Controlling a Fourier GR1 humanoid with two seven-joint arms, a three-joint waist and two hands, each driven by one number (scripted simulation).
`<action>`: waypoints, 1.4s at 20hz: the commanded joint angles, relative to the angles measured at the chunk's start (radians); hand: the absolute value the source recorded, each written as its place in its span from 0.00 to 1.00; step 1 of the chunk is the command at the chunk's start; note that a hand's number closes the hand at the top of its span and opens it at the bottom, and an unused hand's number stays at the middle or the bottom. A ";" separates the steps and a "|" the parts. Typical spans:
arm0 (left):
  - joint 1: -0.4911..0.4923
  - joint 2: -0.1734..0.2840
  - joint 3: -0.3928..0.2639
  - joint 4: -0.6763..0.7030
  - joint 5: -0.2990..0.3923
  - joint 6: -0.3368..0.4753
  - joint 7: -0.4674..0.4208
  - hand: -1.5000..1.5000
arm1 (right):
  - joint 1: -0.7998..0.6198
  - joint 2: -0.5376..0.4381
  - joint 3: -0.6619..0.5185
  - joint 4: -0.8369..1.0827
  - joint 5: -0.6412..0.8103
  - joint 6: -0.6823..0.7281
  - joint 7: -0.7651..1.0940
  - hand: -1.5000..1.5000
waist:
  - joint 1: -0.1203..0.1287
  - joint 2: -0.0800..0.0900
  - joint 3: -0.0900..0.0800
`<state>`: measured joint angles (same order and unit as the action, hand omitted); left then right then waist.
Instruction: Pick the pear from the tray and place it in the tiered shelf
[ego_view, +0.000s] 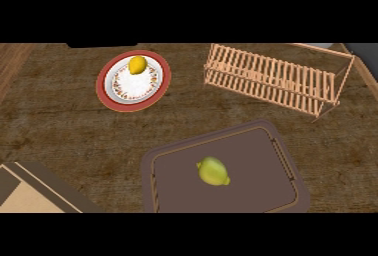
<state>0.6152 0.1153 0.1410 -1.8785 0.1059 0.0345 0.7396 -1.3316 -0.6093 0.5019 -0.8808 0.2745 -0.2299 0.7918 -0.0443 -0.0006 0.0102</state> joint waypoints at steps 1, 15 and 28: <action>-0.261 0.003 -0.042 -0.043 0.002 -0.028 -0.155 0.50 | -0.002 -0.011 0.031 0.005 0.016 0.060 -0.018 1.00 | -0.039 -0.004 -0.017; -0.244 -0.025 -0.042 -0.032 -0.006 -0.053 -0.156 0.50 | -0.014 -0.007 -0.278 0.007 -0.146 -0.233 -0.030 0.00 | -0.028 -0.003 -0.012; -0.215 -0.041 -0.020 -0.048 -0.025 -0.057 -0.154 0.50 | 0.052 -0.132 -0.404 0.027 -0.104 -0.453 -0.063 0.00 | -0.071 -0.015 -0.013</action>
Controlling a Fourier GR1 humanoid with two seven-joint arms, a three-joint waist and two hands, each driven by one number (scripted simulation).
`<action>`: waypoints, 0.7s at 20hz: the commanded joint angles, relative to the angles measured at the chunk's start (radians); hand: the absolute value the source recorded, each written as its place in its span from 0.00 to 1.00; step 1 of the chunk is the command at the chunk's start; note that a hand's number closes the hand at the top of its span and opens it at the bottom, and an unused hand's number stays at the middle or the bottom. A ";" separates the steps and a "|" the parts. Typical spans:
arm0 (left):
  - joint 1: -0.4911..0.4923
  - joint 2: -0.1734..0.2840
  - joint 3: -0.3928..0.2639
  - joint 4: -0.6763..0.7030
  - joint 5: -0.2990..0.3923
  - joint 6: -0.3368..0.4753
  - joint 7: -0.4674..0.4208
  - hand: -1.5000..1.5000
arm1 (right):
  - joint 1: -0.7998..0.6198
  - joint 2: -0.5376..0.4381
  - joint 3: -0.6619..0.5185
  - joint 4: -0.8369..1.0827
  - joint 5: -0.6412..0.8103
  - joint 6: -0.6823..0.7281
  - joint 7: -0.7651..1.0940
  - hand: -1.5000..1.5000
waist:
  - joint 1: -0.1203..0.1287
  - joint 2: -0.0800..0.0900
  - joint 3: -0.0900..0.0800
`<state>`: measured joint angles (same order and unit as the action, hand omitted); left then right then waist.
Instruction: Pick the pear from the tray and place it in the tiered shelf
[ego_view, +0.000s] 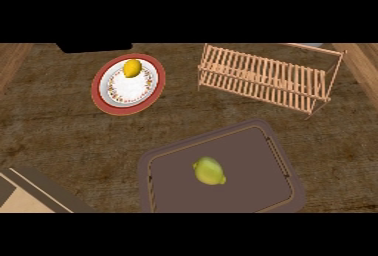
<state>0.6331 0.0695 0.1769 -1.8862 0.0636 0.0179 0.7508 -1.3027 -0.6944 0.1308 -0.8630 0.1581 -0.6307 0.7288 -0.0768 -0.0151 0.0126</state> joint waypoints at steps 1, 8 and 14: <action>-0.238 -0.007 -0.045 -0.052 0.017 -0.021 -0.166 0.50 | 0.019 -0.057 -0.045 0.013 0.014 -0.067 0.017 0.00 | -0.043 -0.004 -0.016; -0.214 -0.007 -0.016 -0.060 0.032 -0.032 -0.135 0.50 | 0.066 -0.140 -0.149 -0.029 -0.050 -0.061 0.011 0.00 | -0.082 -0.018 -0.013; -0.200 -0.018 -0.012 -0.080 0.022 -0.037 -0.137 0.50 | 0.142 -0.168 -0.189 -0.078 -0.123 0.023 -0.024 0.00 | -0.096 -0.019 -0.011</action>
